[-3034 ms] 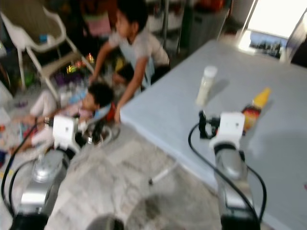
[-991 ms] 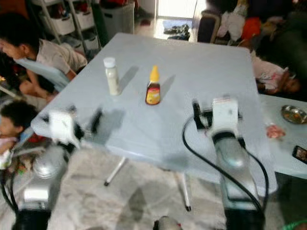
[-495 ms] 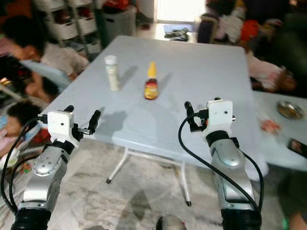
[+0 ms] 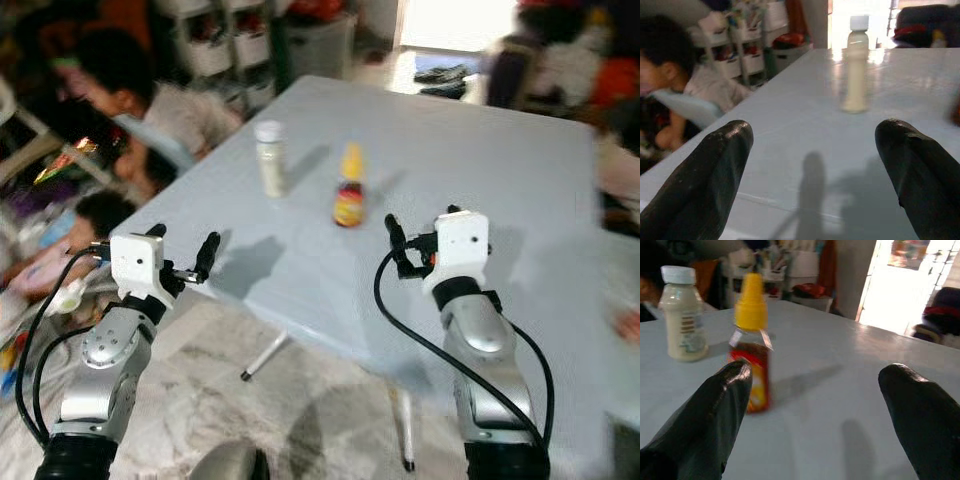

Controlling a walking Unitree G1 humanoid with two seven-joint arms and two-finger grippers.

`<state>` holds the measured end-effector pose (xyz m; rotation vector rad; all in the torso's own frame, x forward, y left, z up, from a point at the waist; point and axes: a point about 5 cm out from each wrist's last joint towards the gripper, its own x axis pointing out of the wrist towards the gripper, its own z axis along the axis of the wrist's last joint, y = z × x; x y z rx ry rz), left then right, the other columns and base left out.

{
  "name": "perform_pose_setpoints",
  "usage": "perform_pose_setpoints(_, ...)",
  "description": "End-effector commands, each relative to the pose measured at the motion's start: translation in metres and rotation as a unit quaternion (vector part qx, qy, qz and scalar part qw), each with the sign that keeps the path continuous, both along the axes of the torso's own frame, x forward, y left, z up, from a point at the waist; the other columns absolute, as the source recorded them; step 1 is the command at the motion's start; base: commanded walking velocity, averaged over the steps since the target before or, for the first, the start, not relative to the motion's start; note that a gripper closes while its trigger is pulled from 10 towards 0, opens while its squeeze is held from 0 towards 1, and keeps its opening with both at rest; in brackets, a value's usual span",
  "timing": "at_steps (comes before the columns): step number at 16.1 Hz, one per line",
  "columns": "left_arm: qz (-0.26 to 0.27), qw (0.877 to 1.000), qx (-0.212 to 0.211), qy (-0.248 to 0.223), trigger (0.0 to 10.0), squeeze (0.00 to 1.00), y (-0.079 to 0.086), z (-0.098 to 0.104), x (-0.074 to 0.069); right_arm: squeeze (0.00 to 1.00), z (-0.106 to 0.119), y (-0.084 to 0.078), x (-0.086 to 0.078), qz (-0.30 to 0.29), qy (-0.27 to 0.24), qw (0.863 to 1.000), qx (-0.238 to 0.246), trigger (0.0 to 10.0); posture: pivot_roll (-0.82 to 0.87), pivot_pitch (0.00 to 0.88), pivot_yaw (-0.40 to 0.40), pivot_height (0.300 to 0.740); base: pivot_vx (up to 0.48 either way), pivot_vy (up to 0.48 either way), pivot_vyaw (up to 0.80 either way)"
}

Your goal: Restocking fridge

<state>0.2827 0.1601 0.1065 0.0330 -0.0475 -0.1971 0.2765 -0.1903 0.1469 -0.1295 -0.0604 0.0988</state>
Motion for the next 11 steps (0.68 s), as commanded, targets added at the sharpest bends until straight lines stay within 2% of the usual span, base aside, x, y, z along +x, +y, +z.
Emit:
perform_pose_setpoints(1,0.006,1.000,0.000,-0.001,10.0,0.00,0.0047,0.0028,0.0023,0.00,0.0053,0.0070,0.0005,0.013,-0.011,1.000,0.004,10.0,-0.05,0.000,-0.005,0.716,0.274,0.394,0.00)
perform_pose_setpoints(11,0.010,1.000,0.007,-0.005,10.0,0.00,0.0033,0.0038,0.0032,0.00,-0.0016,0.0080,-0.0004,0.002,-0.003,1.000,0.004,10.0,-0.05,0.000,-0.007,0.716,0.000,0.000,0.00)
